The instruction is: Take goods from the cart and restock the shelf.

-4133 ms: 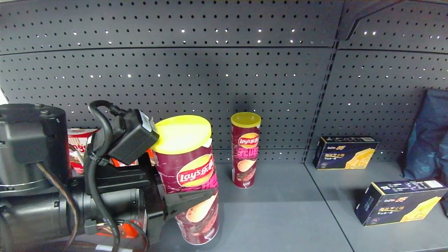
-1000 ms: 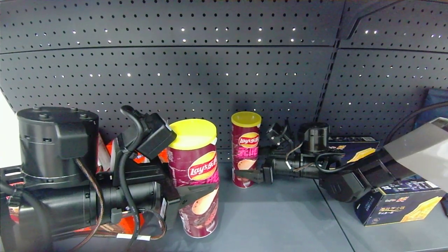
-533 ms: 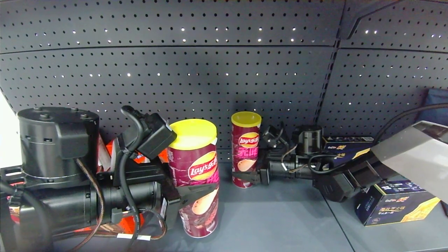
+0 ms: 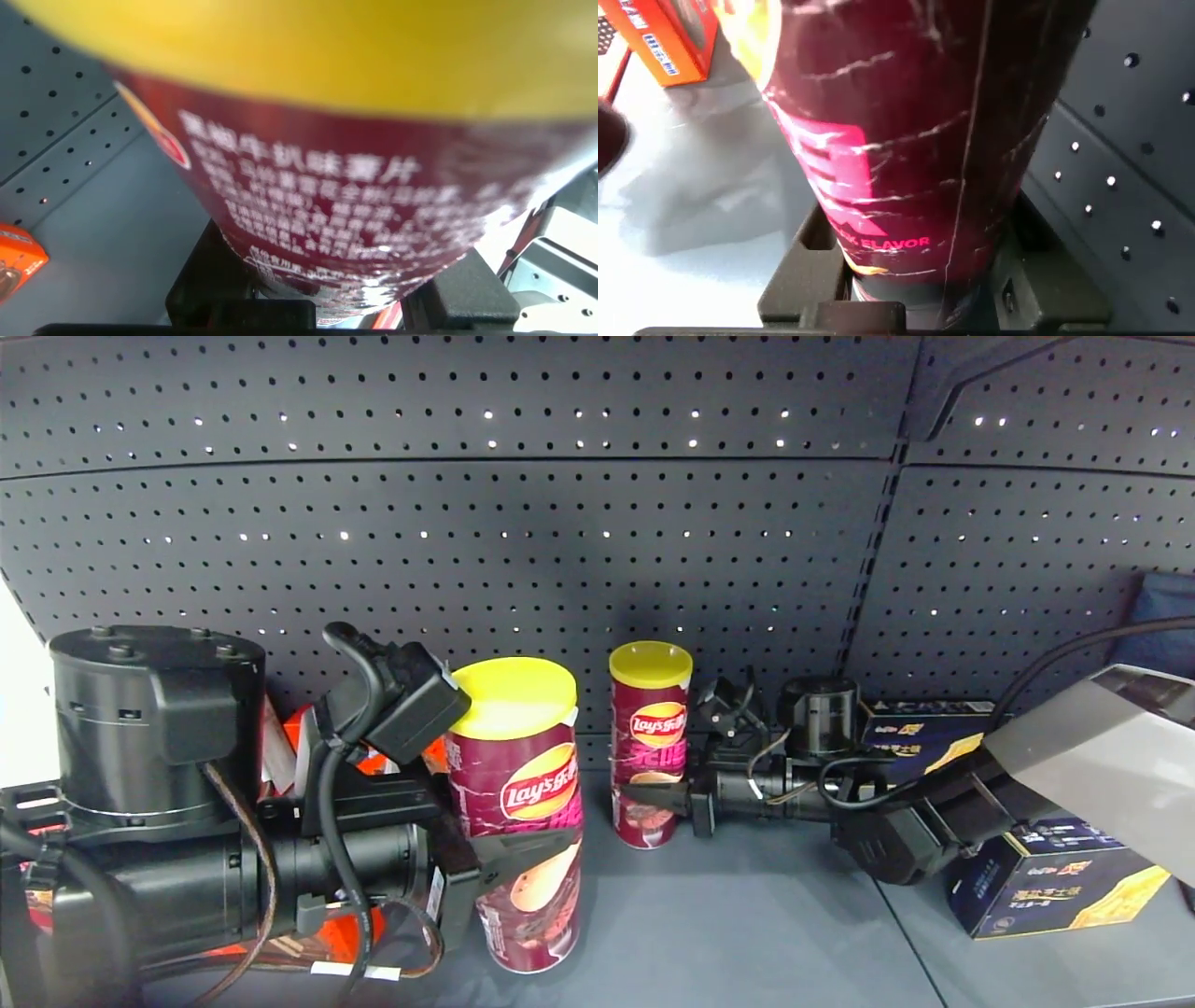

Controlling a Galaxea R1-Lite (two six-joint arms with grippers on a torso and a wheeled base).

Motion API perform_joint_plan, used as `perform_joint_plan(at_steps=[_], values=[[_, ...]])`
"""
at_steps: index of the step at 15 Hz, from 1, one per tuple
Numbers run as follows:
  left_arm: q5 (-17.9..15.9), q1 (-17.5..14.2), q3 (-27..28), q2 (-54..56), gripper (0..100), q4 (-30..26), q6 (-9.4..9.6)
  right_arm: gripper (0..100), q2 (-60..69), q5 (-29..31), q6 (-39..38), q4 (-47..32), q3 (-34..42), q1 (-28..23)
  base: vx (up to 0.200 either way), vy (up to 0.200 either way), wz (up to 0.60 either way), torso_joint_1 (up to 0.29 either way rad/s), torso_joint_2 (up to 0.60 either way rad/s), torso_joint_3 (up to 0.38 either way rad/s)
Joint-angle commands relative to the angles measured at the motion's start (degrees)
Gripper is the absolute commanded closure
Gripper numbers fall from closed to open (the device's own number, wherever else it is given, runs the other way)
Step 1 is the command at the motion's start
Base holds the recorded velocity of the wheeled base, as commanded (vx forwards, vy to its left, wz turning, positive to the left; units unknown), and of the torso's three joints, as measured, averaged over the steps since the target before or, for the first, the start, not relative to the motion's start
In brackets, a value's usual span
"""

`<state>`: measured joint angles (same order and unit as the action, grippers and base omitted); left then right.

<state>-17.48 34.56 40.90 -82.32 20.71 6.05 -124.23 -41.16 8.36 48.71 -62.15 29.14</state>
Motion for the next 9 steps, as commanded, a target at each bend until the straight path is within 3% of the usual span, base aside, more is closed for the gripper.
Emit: perform_joint_plan(at_steps=[1, 5, 9], values=[[0.0, 0.0, 0.2, 0.1, 100, 0.0, 0.02, 100, 3.7, 0.2, 0.0, -0.2, 2.1, 0.0, 0.000, 0.000, 0.00, 0.000, 0.00, 0.000], [0.0, 0.0, -0.3, 0.2, 100, 0.0, 0.02, 100, 9.5, 2.4, 0.0, 0.9, 7.1, 1.1, 0.000, 0.000, 0.00, 0.000, 0.00, 0.000], [0.1, -0.1, -0.3, 0.2, 100, -0.1, 0.02, 100, 15.2, 3.2, -0.1, 5.6, 16.7, 3.0, 0.000, 0.000, 0.00, 0.000, 0.00, 0.000]])
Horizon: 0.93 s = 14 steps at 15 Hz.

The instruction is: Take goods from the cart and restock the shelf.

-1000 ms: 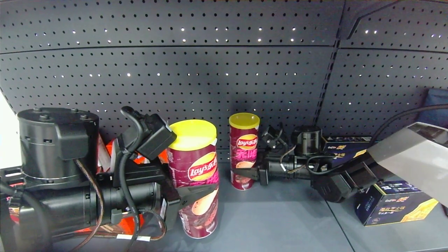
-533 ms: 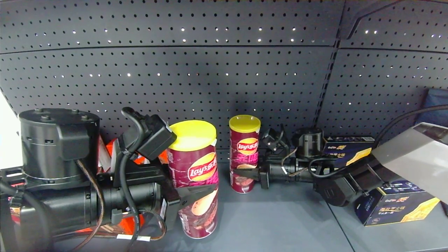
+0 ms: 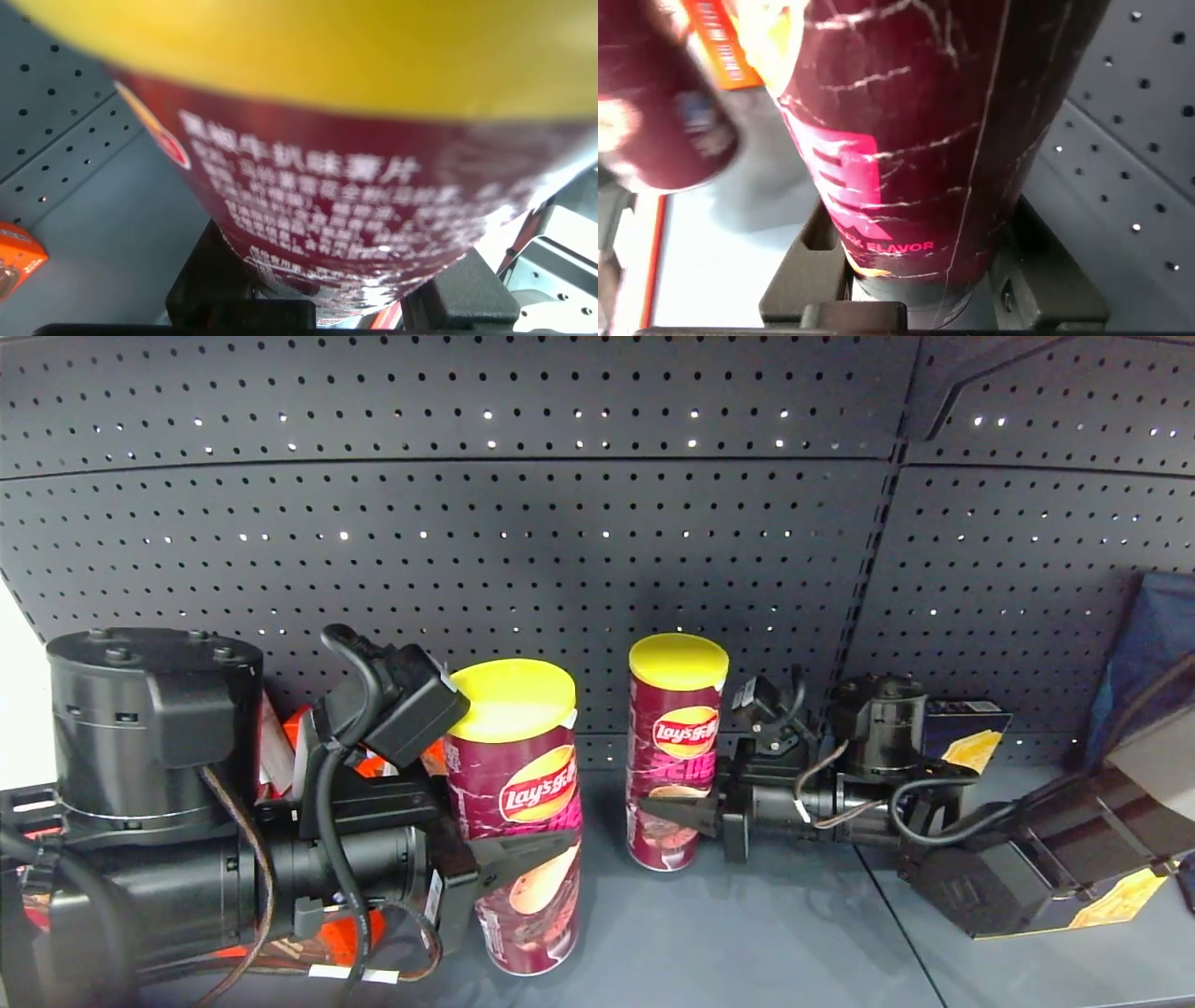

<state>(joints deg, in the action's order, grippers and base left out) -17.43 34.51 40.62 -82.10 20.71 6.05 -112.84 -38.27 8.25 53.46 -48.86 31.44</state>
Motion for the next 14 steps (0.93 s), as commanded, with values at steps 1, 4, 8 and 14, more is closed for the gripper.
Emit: perform_joint_plan(at_steps=[1, 4, 8, 14], values=[[0.1, 0.0, 0.1, 0.0, 100, 0.0, 0.02, 100, 4.9, 0.7, -0.1, 1.7, 5.9, 1.3, 0.000, 0.000, 0.00, 0.000, 0.00, 0.000], [0.2, 0.0, 0.6, 0.0, 100, -0.1, 0.11, 100, 7.6, 0.8, -0.1, 5.3, 13.5, 2.4, 0.000, 0.000, 0.00, 0.000, 0.00, 0.000], [1.0, 0.0, 0.5, 0.0, 100, -0.1, 0.11, 100, 9.9, 0.9, -0.1, 7.7, 19.3, 4.2, 0.000, 0.000, 0.00, 0.000, 0.00, 0.000], [1.7, 0.1, 0.5, 0.0, 100, -0.1, 0.19, 100, 8.1, 1.0, -0.1, 7.9, 21.2, 4.9, 0.000, 0.000, 0.00, 0.000, 0.00, 0.000]])
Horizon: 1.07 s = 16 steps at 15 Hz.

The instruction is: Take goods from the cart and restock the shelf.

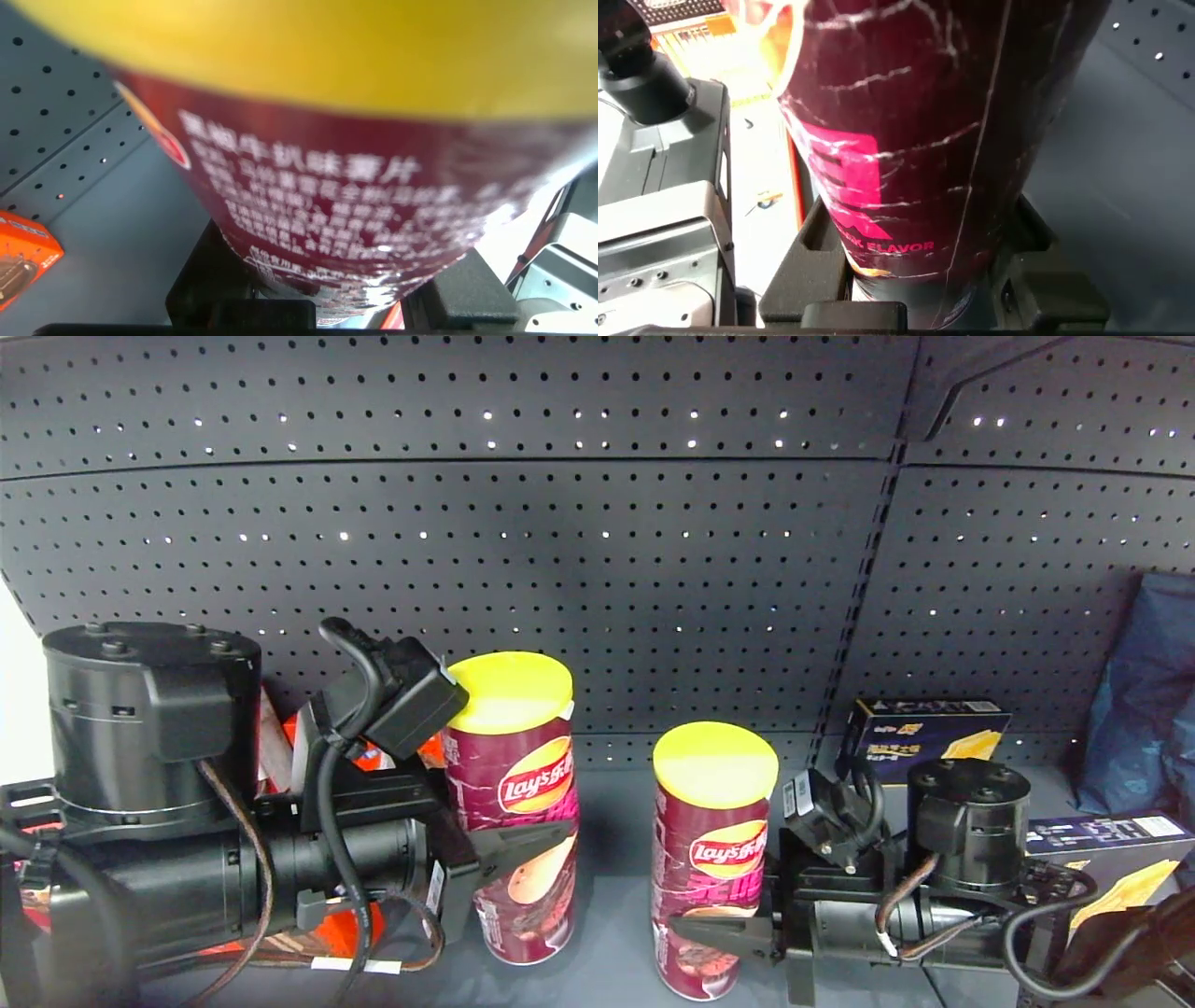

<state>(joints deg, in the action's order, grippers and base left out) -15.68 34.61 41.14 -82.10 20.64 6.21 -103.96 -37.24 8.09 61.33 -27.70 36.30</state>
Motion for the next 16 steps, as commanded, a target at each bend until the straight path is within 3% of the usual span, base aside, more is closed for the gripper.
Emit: perform_joint_plan(at_steps=[1, 8, 9, 16], values=[[-0.1, 0.0, 0.0, 0.0, 100, 0.0, 0.04, 100, -1.2, 0.0, 0.0, 0.1, -0.1, 0.1, 0.000, 0.000, 0.00, 0.000, 0.00, 0.000], [-0.1, 0.0, -0.3, -0.2, 100, 0.0, -0.05, 100, -3.6, 0.3, 0.1, 0.9, -1.3, 0.1, 0.000, 0.000, 0.00, 0.000, 0.00, 0.000], [-0.1, 0.0, -0.4, -0.1, 100, 0.0, -0.05, 0, -4.0, 1.4, 0.1, 0.9, -1.4, 0.3, 0.000, 0.000, 0.00, 0.000, 0.00, 0.000], [-0.1, 0.1, -0.4, -0.2, 100, 0.0, -0.05, 0, 4.4, 3.4, 0.3, 0.9, 4.7, 0.3, 0.000, 0.000, 0.00, 0.000, 0.00, 0.000]])
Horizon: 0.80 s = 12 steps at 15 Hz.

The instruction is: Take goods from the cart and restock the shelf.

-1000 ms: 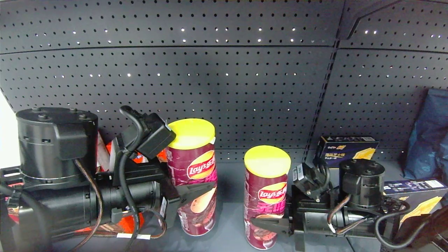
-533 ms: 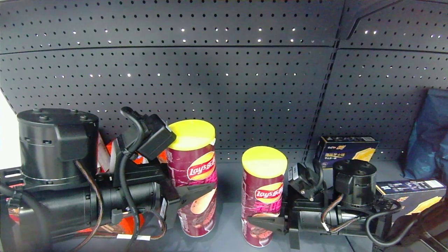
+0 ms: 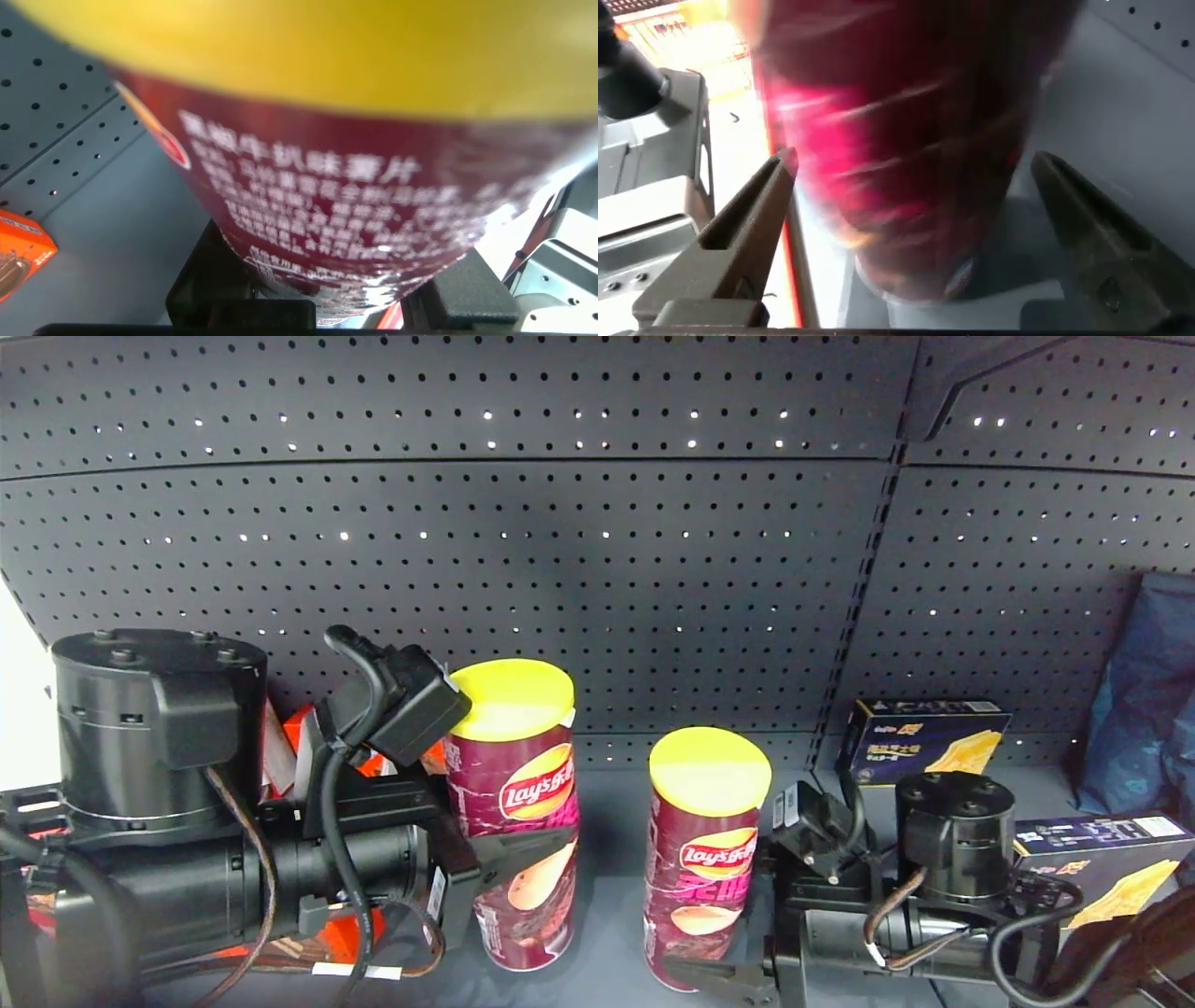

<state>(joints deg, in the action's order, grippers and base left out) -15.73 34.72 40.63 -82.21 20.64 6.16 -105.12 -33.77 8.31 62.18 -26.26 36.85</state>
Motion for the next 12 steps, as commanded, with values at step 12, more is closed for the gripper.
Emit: perform_joint_plan(at_steps=[12], values=[[0.0, -0.3, 0.0, -0.1, 100, 0.1, -0.09, 0, 45.2, 13.0, 0.0, -1.3, 18.2, -17.3, 0.000, 0.000, 0.00, 0.000, 0.00, 0.000]])
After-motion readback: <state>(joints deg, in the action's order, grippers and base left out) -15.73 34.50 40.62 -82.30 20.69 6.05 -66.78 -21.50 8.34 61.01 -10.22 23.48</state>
